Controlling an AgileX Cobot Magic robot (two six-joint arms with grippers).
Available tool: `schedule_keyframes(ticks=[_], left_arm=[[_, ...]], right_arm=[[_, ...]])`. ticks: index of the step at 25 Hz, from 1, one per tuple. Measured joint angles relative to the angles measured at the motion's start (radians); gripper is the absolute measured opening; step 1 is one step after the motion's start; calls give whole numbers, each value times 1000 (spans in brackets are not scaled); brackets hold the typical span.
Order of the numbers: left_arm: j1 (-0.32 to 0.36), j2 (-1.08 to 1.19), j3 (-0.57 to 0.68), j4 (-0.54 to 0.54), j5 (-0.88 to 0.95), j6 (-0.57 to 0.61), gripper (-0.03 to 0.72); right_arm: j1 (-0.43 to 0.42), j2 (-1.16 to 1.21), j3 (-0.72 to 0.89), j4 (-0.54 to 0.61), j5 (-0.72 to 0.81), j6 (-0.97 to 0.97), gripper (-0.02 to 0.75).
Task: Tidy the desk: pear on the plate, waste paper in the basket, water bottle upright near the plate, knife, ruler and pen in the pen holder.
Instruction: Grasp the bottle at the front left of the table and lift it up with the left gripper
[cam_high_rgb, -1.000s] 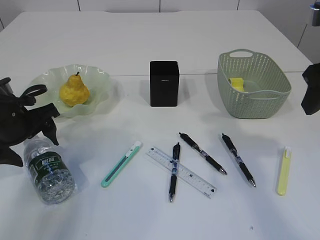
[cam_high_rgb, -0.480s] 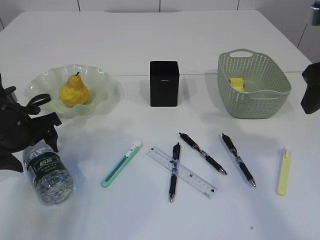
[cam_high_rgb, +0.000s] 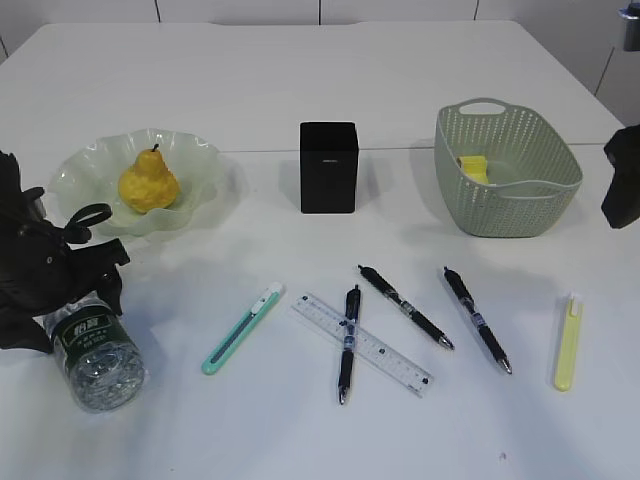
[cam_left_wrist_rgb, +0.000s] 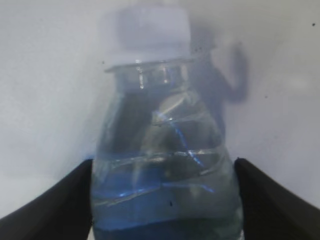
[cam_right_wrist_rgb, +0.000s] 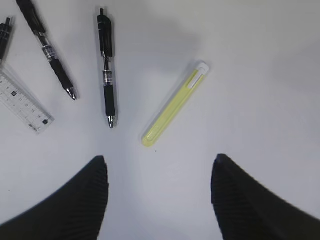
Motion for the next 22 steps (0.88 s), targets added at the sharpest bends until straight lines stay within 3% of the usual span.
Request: schedule_keyframes(ticks=[8, 22], left_arm=[[0, 0, -2, 0, 4, -2, 435], [0, 0, -3, 12, -10, -2, 429]], right_arm=[[0, 0, 0, 0, 0, -2, 482], [0, 0, 0, 0, 0, -2, 482]])
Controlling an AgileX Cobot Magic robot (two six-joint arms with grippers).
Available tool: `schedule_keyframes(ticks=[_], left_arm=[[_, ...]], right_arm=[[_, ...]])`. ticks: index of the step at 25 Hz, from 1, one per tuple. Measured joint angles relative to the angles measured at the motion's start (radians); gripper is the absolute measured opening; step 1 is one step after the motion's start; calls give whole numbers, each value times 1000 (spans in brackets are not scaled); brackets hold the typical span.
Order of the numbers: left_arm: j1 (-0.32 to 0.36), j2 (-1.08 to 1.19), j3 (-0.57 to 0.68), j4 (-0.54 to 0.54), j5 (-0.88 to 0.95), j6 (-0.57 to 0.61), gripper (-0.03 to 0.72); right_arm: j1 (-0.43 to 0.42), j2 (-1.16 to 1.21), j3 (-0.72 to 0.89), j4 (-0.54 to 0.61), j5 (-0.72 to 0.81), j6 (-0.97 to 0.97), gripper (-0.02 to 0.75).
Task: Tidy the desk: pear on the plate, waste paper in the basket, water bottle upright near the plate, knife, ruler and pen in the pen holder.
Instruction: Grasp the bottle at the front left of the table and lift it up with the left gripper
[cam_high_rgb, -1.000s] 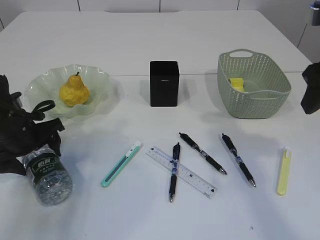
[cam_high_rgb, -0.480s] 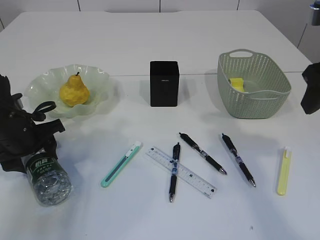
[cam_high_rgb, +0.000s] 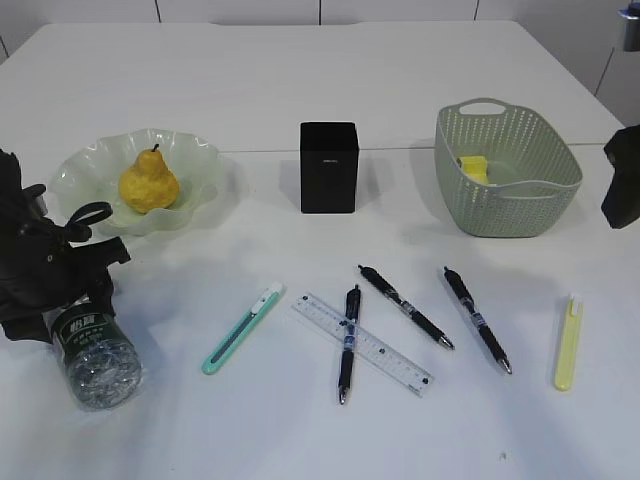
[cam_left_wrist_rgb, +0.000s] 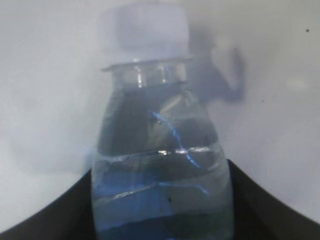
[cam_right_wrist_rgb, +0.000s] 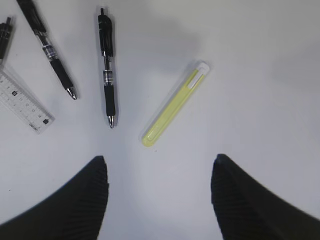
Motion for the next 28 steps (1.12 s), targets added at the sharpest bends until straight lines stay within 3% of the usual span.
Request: schedule_keyframes(ticks=[5, 13, 20, 28], left_arm=[[0, -15, 0, 10, 4, 0, 429], [0, -104, 0, 220, 64, 117, 429], [0, -172, 0, 248, 134, 407, 429], [-6, -264, 20, 163, 147, 736, 429]], right_arm=[[0, 0, 0, -2, 6, 0, 482], [0, 0, 0, -6, 7, 0, 482], [0, 0, 0, -8, 8, 0, 482], [0, 0, 0, -8, 10, 0, 482]])
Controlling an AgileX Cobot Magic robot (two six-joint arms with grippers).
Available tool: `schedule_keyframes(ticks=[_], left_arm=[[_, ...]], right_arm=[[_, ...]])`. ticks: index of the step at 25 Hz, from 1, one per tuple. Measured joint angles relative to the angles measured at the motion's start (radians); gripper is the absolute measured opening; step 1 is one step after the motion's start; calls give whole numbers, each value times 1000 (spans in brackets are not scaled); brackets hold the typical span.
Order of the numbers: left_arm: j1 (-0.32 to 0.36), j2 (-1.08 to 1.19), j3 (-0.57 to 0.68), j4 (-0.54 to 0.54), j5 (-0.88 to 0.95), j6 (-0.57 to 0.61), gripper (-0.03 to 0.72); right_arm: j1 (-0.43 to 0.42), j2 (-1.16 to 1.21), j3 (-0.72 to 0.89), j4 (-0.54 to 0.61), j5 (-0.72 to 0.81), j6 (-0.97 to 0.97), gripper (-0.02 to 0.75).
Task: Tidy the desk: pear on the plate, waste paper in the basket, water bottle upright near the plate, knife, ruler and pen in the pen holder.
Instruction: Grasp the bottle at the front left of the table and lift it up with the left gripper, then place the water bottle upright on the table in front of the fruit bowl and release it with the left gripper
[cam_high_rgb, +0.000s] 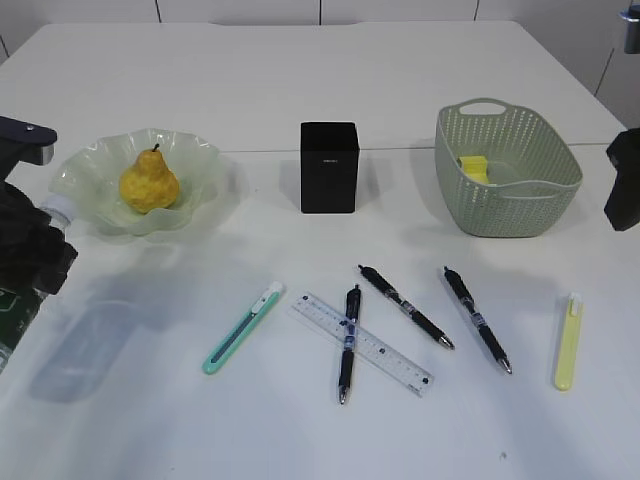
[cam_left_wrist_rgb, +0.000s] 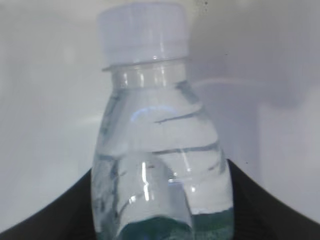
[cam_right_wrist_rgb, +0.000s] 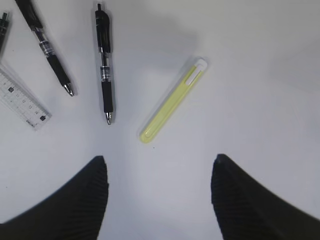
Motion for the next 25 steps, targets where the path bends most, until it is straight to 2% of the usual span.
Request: schedule_keyframes(ticks=[4, 10, 18, 22, 25], left_arm=[[0, -66, 87, -7, -75, 75, 428], [0, -179, 292, -17, -340, 99, 428], [0, -214, 510, -60, -832, 101, 428], [0, -214, 554, -61, -1113, 95, 428], [0, -214, 558, -52, -1254, 95, 428]], right_arm=[[0, 0, 0, 0, 0, 0, 482], [0, 0, 0, 0, 3, 0, 482], [0, 0, 0, 0, 25, 0, 482], [0, 0, 0, 0, 26, 0, 482], [0, 0, 0, 0, 27, 0, 482]])
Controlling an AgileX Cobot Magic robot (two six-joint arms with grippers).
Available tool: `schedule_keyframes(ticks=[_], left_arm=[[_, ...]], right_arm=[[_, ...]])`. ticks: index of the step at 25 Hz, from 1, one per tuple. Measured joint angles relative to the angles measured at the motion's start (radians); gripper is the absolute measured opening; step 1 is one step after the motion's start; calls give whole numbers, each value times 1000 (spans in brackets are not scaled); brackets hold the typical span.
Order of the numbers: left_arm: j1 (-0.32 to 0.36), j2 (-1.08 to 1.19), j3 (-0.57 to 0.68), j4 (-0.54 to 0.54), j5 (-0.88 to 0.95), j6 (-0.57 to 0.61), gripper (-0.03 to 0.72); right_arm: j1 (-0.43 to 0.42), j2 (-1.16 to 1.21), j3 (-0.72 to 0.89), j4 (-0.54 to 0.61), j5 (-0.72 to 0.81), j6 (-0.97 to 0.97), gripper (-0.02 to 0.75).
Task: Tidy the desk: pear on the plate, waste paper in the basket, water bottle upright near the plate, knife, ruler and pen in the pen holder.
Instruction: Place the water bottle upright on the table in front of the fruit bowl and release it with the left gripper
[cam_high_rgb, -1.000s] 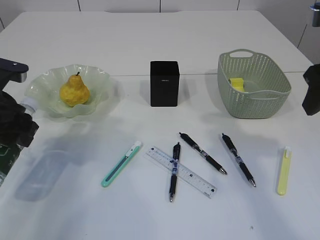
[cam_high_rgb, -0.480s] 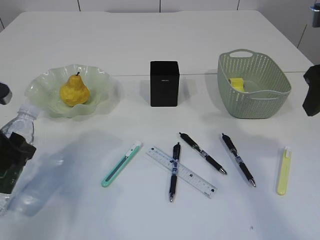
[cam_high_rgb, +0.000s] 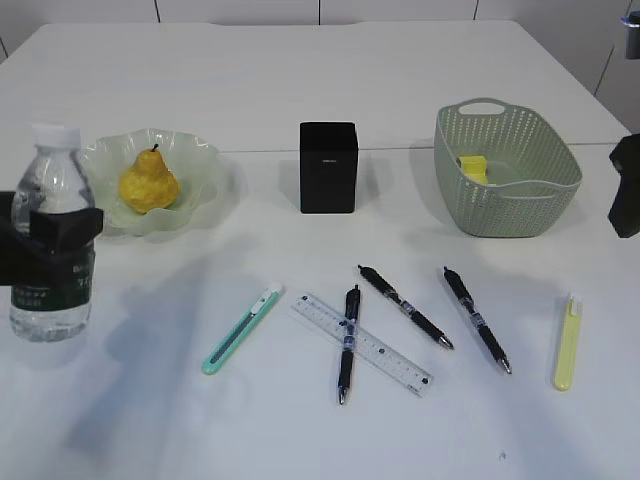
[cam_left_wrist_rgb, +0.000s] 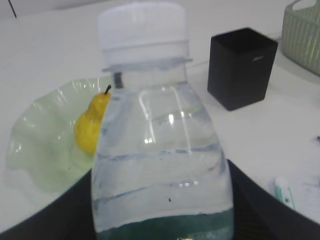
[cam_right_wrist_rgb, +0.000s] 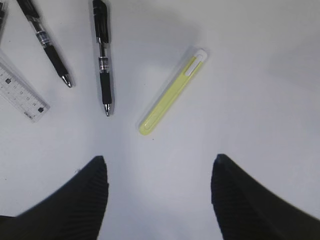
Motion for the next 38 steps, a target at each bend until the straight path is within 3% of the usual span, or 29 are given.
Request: schedule_keyframes(ticks=[15, 26, 38], left_arm=[[0, 95, 2, 119, -447, -2, 428], [0, 237, -13, 134, -465, -2, 428], [0, 499, -207, 225, -469, -2, 428]], right_arm=[[0, 0, 0, -2, 6, 0, 482], [0, 0, 0, -2, 10, 0, 482], [0, 0, 0, -2, -2, 0, 482]])
